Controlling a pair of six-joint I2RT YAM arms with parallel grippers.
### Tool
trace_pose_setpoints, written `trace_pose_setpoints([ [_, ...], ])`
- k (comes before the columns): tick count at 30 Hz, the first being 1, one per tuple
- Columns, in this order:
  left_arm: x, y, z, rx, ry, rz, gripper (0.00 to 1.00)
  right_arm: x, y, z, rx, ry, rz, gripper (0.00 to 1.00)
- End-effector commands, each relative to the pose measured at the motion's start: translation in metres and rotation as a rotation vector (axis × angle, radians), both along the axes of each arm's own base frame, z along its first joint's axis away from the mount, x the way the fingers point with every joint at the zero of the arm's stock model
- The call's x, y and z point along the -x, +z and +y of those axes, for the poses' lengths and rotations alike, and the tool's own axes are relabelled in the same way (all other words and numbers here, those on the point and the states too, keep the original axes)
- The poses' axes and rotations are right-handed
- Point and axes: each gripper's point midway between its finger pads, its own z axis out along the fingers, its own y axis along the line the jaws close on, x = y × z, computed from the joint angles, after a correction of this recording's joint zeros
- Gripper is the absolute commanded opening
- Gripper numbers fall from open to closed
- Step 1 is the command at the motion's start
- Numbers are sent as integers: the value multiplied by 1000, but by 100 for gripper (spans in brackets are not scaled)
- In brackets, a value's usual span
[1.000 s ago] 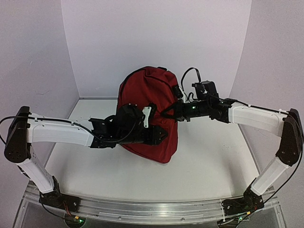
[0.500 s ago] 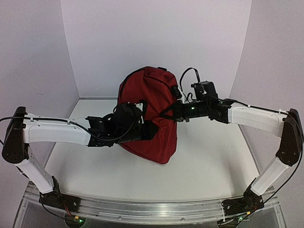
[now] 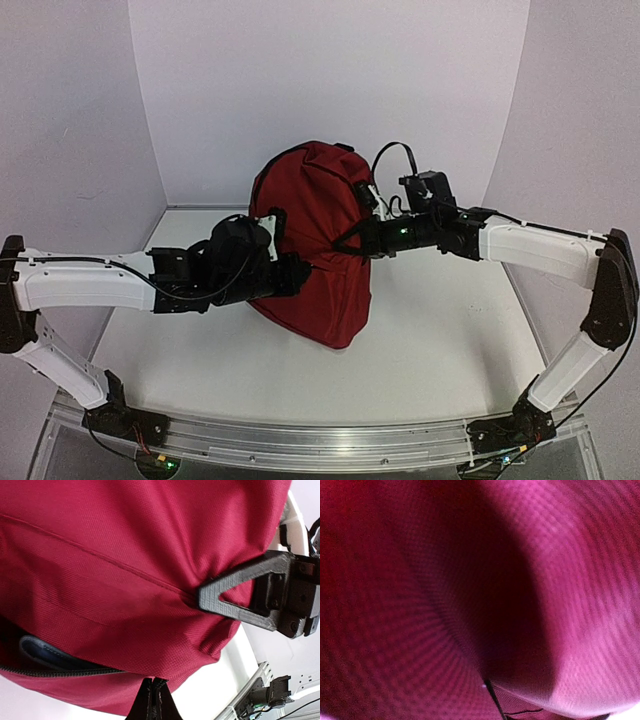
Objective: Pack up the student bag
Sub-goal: Zip the student bag at the center of the board.
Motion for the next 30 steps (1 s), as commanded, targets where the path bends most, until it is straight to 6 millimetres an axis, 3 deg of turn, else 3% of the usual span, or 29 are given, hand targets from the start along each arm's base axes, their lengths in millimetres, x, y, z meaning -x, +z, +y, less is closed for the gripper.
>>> trace_pose_setpoints([
  [1,-15,6,48,-43,161,-20,0,9,48,-2,-61,66,-119,0],
  [12,-39,-4,107,-33,282,27,0,17,38,-19,5,122,-166,0],
  [15,-40,11,87,3,176,-19,0,24,36,-18,-14,160,-134,3],
  [16,-40,16,77,17,133,-26,0,29,37,-15,-32,185,-109,16],
  [17,-40,17,62,29,78,-26,0,35,38,-12,-57,217,-76,41],
  [18,-40,16,49,40,32,-24,0,42,41,-9,-85,251,-54,58],
  [20,-40,13,32,76,-19,-5,0,54,45,-2,-110,298,-48,74],
  [23,-41,13,22,129,-38,1,0,68,40,5,-96,336,-71,85],
  [26,-41,15,22,155,-31,-4,0,75,21,9,-55,354,-70,95],
  [30,-41,22,22,166,-36,-22,0,67,-9,10,33,326,-85,95],
])
